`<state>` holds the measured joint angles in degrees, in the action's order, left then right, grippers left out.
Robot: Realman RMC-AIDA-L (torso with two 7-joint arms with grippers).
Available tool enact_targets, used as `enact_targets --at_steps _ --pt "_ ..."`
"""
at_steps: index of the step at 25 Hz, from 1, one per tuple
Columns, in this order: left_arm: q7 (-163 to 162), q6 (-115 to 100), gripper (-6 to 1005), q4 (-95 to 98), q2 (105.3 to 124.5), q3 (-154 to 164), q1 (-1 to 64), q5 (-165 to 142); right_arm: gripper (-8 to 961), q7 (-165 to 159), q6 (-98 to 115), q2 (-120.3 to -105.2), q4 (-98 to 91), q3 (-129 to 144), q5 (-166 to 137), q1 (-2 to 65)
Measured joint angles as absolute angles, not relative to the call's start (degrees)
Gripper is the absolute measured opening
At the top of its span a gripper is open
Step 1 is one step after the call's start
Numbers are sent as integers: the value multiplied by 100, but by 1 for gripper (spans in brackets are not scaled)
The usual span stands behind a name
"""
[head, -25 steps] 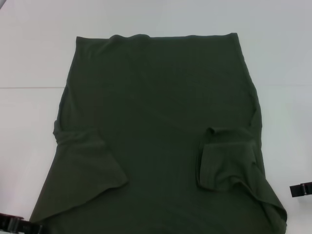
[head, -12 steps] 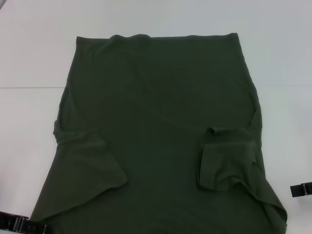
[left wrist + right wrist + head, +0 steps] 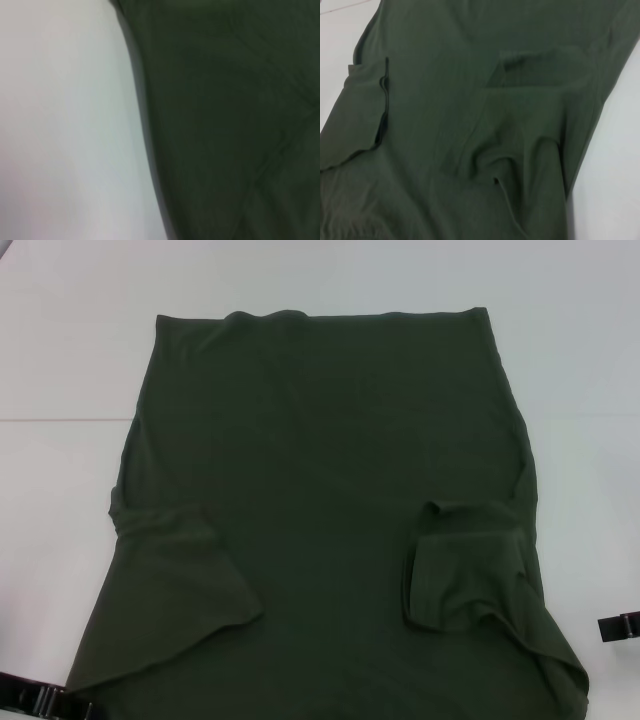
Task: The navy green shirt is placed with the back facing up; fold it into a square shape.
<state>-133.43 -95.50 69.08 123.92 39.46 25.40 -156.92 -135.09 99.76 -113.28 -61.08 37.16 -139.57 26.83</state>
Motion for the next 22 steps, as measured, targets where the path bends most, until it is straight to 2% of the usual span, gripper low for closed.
enact_targets --at_steps 1,9,12,16,19,21,22 --pt "-13326 -9568 663 6906 12391 3944 2543 -15686 932 -13508 9980 -11326 -6108 3714 -13957 2682" --pt "-13203 -9755 329 6948 12375 3836 2549 -15615 825 -13510 10016 -11302 -6099 3631 -13949 2678" --pt "-13199 -9799 188 6973 12375 3826 2549 -15569 842 -13590 10072 -11267 -6072 3626 -13953 2703" --pt "-13191 -9865 137 7002 12373 3823 2561 -15484 866 -14034 10133 -11129 -5982 3682 -14078 2806" --pt "-13184 -9963 100 7101 12372 3822 2584 -15431 883 -14187 10102 -11126 -5947 3702 -14267 2910" --pt "-13183 -10001 74 7160 12382 3827 2598 -15388 895 -14284 10151 -11225 -5943 3706 -14543 3116" --pt "-13183 -10001 62 7160 12382 3827 2598 -15388 901 -14284 10151 -11225 -5943 3706 -14543 3116"
